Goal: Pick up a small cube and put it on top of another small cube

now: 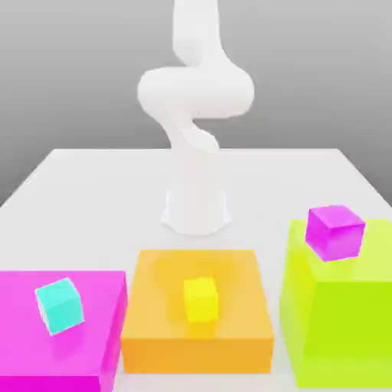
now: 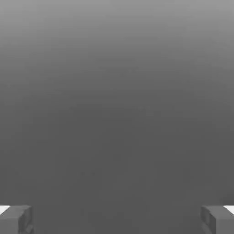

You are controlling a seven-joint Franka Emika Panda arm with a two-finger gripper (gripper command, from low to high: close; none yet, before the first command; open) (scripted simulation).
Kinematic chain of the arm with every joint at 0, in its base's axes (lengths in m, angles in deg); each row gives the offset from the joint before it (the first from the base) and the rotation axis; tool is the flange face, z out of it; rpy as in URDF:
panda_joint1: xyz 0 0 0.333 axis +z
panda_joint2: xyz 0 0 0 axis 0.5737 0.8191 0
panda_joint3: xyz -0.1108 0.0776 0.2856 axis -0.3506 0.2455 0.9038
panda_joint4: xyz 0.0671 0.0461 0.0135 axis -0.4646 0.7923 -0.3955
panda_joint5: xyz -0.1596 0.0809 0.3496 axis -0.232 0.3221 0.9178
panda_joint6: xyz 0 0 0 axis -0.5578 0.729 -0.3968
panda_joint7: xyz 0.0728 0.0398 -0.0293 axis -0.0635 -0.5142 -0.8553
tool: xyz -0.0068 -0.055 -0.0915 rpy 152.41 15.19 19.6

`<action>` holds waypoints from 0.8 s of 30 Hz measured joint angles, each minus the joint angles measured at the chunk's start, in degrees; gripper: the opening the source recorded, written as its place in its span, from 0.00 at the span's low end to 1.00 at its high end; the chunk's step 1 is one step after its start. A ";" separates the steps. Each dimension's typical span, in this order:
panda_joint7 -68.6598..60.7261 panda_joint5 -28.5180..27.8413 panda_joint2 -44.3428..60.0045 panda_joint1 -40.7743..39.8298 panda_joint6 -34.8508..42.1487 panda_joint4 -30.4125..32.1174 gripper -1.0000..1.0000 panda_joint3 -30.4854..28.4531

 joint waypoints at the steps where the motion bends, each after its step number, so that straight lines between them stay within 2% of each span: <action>1: -0.71 0.02 2.01 1.18 -0.98 0.38 0.50 1.07; 16: -7.20 -0.66 32.78 18.19 -16.70 7.91 0.50 19.00; 20: -3.76 -2.71 40.92 23.62 -21.19 11.49 0.50 22.95; 24: 4.25 -6.02 47.64 28.03 -25.30 16.13 0.50 22.76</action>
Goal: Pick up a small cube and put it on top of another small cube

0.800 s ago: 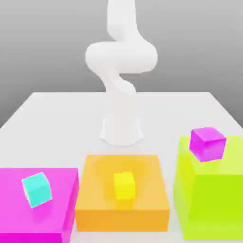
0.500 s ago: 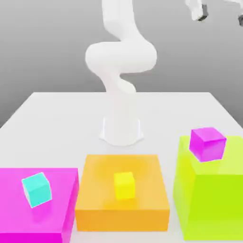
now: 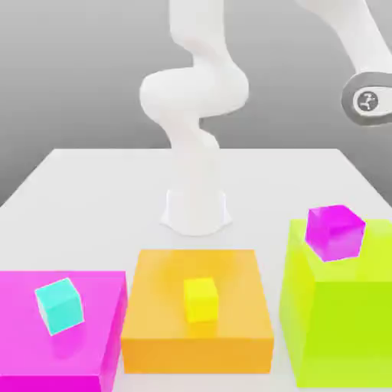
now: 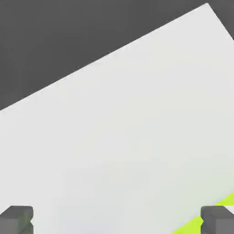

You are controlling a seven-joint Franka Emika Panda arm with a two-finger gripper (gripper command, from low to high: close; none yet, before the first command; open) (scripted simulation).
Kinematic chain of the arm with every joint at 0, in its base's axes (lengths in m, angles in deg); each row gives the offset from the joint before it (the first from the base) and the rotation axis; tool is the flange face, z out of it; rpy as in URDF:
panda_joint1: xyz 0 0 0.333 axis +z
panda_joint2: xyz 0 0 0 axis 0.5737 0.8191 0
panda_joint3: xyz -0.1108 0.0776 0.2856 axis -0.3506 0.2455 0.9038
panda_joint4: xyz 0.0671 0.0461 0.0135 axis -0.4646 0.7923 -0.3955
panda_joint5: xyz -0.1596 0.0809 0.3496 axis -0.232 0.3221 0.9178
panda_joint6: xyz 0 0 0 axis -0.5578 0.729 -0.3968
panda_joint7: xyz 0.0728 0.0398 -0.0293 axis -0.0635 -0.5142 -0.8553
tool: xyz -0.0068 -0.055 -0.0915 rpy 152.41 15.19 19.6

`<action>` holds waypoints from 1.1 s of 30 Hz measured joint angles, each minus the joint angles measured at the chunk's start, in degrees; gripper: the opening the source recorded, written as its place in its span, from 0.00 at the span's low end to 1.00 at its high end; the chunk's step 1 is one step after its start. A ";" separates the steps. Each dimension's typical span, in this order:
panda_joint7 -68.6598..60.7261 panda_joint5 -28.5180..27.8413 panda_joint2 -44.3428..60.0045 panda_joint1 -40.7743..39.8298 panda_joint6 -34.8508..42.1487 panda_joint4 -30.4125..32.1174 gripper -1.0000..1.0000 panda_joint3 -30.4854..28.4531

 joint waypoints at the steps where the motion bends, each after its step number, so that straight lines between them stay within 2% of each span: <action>1: 2.96 -0.69 0.88 0.54 -0.76 1.37 0.50 -0.54; 5: 14.23 -2.78 2.62 1.96 -3.20 5.91 0.50 -3.78; 11: 23.70 -12.79 13.45 10.49 -11.71 4.04 0.50 -15.16; 12: 24.10 -13.25 14.54 11.57 -12.62 3.79 0.00 -16.36; 19: 24.14 -13.28 14.35 11.50 -12.53 3.84 0.00 -16.27; 26: 13.34 -1.27 2.27 6.27 -4.02 6.75 0.00 -8.07; 33: -4.13 -4.17 1.96 4.46 -8.39 6.50 0.00 -4.17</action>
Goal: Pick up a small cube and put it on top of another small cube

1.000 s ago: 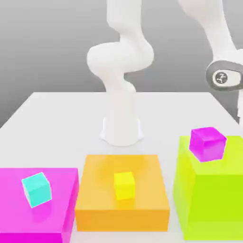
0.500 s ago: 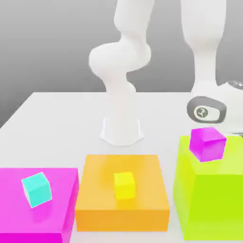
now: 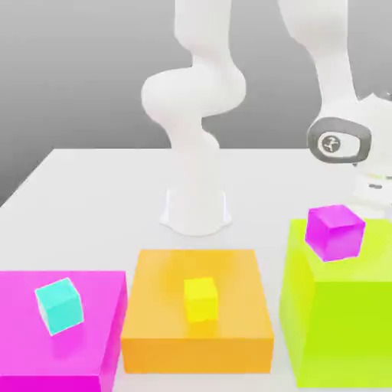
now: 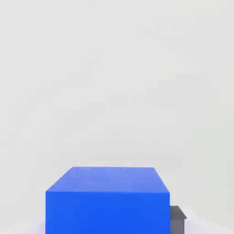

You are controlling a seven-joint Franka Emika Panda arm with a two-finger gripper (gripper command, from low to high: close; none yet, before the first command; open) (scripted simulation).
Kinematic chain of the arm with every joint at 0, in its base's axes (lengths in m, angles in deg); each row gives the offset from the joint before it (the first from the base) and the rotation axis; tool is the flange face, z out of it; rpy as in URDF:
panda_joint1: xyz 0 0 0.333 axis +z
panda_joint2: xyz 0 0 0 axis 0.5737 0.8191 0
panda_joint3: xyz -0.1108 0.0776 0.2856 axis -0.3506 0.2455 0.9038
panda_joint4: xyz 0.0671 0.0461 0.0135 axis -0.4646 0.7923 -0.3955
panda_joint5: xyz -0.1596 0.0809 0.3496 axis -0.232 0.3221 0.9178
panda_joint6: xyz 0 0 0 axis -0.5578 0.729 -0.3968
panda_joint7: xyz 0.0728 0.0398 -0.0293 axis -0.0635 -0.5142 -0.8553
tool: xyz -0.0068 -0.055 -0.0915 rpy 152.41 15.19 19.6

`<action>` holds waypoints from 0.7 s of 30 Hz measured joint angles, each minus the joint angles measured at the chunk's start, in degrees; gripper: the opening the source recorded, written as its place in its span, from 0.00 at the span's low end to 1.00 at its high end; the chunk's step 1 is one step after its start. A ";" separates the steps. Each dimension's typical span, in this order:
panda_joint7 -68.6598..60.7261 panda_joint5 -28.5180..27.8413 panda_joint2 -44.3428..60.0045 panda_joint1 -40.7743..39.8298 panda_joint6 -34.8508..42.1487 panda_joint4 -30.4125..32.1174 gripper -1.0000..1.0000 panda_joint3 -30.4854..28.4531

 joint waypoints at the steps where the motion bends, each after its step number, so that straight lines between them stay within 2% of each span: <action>1: -2.84 0.05 -0.33 -0.56 0.07 -0.36 0.00 0.45; 6: -17.23 0.96 -2.93 -3.72 2.44 -2.93 0.00 1.66; 14: -38.31 1.34 -10.55 -10.32 14.86 -10.45 0.00 -0.96; 21: -34.55 5.94 -17.25 -14.89 31.45 -16.33 0.00 -5.36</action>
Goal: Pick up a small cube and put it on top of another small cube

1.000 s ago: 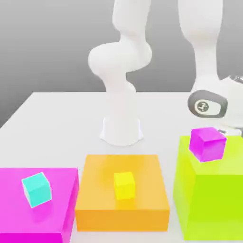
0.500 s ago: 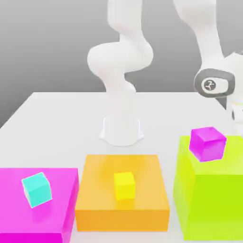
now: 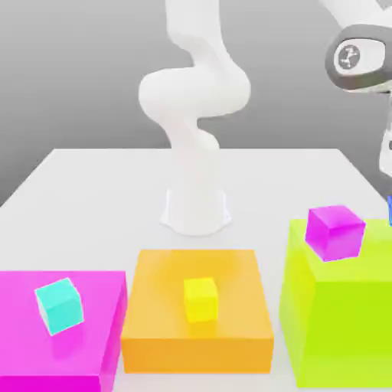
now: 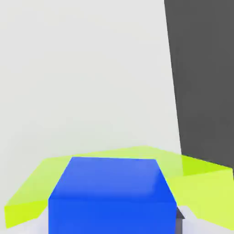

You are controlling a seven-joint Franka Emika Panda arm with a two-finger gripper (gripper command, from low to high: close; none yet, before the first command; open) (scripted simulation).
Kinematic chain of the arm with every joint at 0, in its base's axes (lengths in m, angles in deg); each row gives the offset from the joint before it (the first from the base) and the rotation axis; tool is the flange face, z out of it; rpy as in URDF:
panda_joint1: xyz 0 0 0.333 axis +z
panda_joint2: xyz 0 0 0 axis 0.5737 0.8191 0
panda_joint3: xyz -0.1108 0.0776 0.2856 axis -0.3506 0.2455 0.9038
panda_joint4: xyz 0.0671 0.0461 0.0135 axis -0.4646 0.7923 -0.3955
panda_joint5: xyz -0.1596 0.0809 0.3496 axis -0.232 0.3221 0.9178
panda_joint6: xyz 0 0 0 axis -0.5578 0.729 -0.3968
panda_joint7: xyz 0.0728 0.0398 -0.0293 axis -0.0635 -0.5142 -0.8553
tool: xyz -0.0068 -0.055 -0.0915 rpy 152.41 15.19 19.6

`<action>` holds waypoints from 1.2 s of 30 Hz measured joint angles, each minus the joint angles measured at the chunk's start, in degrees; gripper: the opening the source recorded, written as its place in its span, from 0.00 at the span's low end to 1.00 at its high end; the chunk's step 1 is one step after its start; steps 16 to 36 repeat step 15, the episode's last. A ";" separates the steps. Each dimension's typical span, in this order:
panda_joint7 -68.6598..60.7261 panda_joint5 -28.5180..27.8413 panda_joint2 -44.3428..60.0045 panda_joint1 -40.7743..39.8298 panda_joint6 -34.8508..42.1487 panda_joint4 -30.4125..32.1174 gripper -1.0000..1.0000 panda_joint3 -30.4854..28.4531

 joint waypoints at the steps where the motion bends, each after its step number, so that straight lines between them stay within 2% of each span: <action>1: 1.12 0.88 -0.95 -0.70 2.48 -0.80 0.00 -0.72; 7: 10.95 7.34 -6.21 -5.22 17.13 -4.95 0.00 -4.62; 11: 12.93 8.16 -3.83 -6.00 11.61 -0.91 0.00 -4.72; 12: 13.03 8.15 -3.27 -6.05 10.22 -0.06 1.00 -4.63; 36: 13.03 8.16 -3.27 -6.05 10.22 -0.06 1.00 -4.63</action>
